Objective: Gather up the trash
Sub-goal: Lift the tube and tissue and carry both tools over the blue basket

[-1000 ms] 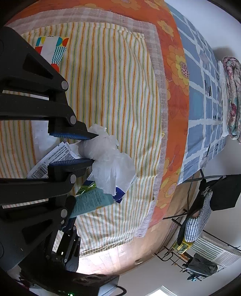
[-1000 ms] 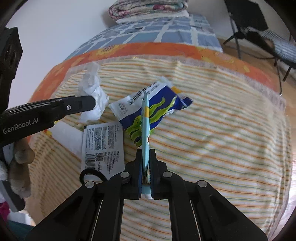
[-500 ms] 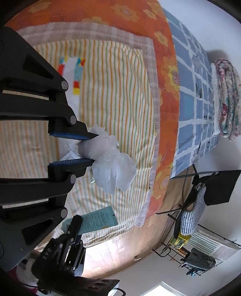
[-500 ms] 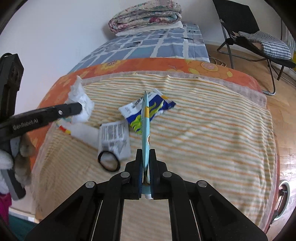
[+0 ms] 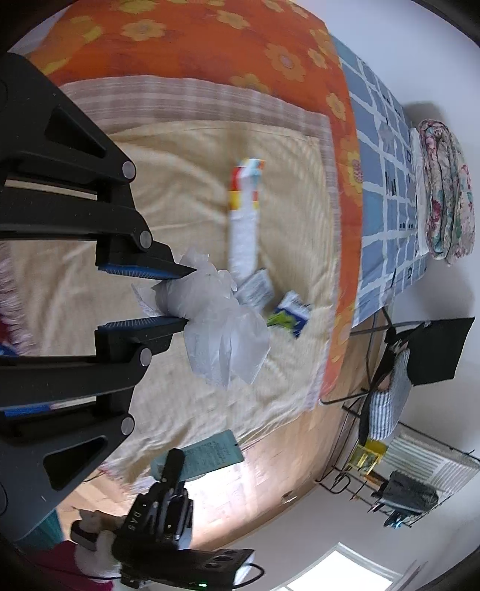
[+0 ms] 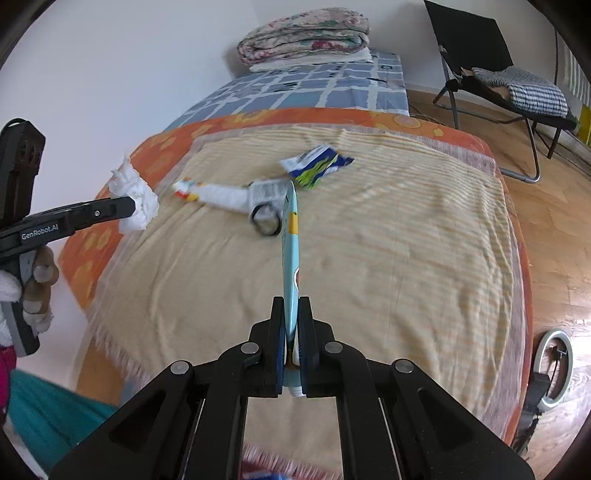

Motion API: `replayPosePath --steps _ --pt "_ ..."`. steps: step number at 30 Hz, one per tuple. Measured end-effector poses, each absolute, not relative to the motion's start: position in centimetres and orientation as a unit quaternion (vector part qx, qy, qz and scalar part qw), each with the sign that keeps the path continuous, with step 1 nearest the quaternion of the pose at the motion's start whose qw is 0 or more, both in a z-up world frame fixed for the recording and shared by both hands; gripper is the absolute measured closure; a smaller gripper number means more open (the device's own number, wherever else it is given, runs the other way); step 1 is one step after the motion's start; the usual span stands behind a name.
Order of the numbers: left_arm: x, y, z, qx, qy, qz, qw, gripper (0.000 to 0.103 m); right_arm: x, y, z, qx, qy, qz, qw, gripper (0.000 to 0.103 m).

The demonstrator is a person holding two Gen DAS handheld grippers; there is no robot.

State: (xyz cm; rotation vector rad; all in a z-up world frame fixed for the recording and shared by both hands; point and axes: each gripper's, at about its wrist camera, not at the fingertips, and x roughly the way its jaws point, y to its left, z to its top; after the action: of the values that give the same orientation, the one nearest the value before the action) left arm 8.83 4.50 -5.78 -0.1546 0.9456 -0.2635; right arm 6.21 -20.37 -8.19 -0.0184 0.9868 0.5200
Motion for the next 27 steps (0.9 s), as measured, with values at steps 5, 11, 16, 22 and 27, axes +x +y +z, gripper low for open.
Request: replayPosePath --steps 5,11,16,22,27 --pt "4.0 3.6 -6.3 -0.063 0.461 -0.140 0.874 0.086 1.6 -20.2 -8.1 -0.019 0.470 0.258 0.844 0.098" --pt "-1.3 2.4 -8.0 -0.052 0.476 -0.156 0.864 0.086 -4.3 -19.7 -8.9 -0.041 0.475 0.271 0.836 0.098" --pt "-4.9 1.2 -10.5 -0.047 0.501 -0.172 0.847 0.086 -7.9 -19.3 -10.5 -0.047 0.491 0.281 0.823 0.098" --pt "-7.7 0.6 -13.4 -0.052 0.528 -0.179 0.828 0.086 -11.1 -18.8 -13.4 -0.053 0.518 0.290 0.803 0.098" --pt "-9.6 -0.1 -16.2 -0.045 0.558 -0.181 0.809 0.086 -12.4 -18.3 -15.9 -0.057 0.536 0.292 0.790 0.098"
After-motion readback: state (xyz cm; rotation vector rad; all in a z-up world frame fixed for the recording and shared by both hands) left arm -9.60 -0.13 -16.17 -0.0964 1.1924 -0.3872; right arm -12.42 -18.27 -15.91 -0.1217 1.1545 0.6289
